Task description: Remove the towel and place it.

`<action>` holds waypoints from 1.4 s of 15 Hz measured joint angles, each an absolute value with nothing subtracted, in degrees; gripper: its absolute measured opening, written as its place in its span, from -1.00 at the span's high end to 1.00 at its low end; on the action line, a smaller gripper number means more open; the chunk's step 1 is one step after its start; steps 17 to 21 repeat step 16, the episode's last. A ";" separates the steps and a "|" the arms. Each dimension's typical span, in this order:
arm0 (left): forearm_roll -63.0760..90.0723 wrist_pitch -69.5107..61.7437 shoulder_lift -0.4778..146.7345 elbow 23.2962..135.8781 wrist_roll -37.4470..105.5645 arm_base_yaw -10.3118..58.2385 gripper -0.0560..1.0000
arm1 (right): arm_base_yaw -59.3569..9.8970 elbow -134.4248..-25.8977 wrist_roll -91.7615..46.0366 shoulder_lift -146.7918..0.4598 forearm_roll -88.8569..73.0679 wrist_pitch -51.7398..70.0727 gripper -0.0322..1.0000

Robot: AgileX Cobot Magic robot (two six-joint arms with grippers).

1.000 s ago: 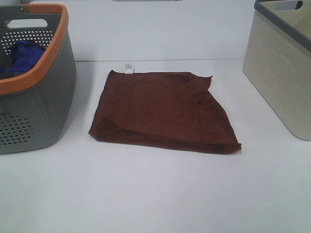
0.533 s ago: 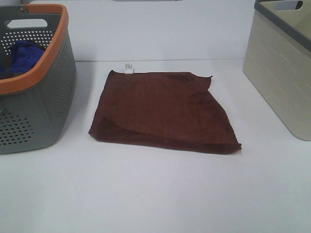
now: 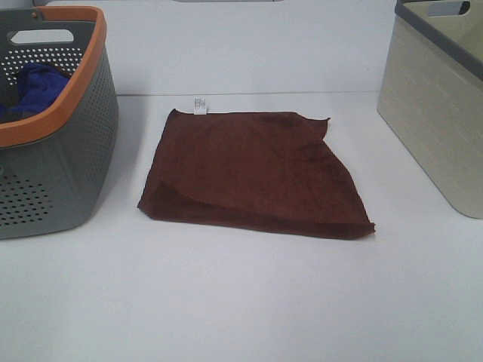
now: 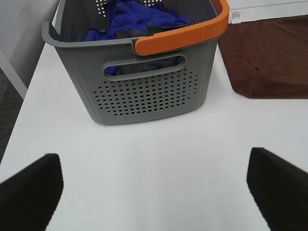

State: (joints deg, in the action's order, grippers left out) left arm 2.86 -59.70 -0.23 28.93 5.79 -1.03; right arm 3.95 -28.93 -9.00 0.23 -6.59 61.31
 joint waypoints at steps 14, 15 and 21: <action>2.86 -59.70 -0.23 28.93 5.73 -1.03 -0.98 | 3.95 -28.93 -7.22 0.23 -5.79 60.91 -0.53; 2.86 -59.70 -0.23 28.93 5.73 -1.03 -0.98 | 3.95 -28.93 -7.10 0.23 -5.79 60.91 -0.53; 2.86 -59.70 -0.23 28.93 5.73 -1.03 -0.98 | 3.95 -28.93 -7.10 0.23 -5.79 60.91 -0.53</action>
